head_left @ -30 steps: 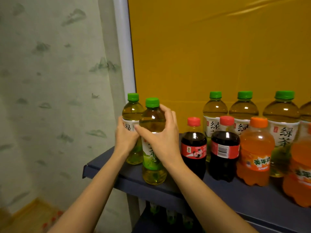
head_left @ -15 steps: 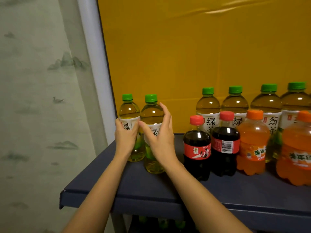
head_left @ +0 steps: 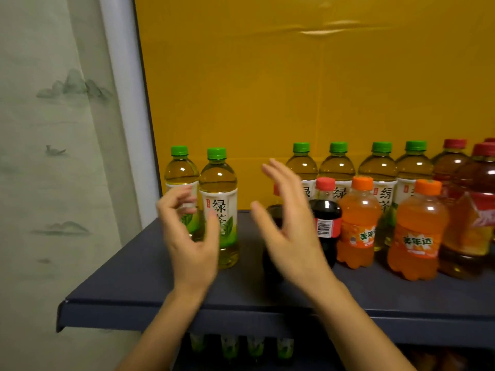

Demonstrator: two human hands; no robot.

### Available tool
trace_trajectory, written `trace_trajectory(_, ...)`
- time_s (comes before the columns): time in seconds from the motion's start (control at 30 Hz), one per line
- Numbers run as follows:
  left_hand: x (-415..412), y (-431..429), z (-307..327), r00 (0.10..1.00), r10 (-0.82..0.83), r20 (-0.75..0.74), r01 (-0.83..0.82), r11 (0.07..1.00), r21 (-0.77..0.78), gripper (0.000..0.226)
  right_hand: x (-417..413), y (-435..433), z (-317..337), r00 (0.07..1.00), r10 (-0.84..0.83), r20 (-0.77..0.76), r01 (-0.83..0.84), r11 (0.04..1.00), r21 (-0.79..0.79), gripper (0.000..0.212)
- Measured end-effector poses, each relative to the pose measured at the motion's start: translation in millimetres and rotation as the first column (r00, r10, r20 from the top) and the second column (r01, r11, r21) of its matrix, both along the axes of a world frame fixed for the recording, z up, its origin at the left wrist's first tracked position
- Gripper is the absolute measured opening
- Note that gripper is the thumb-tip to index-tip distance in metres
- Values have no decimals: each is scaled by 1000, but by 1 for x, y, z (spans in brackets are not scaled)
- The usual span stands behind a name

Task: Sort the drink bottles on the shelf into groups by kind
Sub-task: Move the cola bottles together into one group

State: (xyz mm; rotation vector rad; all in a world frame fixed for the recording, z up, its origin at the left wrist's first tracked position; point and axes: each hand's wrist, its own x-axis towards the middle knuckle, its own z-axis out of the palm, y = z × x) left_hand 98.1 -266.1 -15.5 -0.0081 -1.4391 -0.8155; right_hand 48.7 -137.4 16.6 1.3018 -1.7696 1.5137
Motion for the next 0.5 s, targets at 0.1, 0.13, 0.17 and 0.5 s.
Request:
trace_trajectory(0.1, -11, 36, -11, 984, -83, 160, 100, 990, -97, 56, -35, 27, 1, 981, -192, -1, 188, 960, -205, 34)
trace_trajectory(0.13, -16, 45, -14, 966, -101, 238, 125, 988, -87, 65, -46, 34, 0, 967, -253, 20, 251, 943, -220, 35)
trace_trajectory(0.17, -23, 52, -18, 941, -117, 319, 141, 989, -53, 76, -55, 39, -2, 952, -302, 48, 305, 931, -200, 38)
trace_trajectory(0.5, -54, 59, -30, 793, -291, 536, 178, 951, 252, 68, -70, 46, -32, 951, -295, 91, 288, 954, 84, 84)
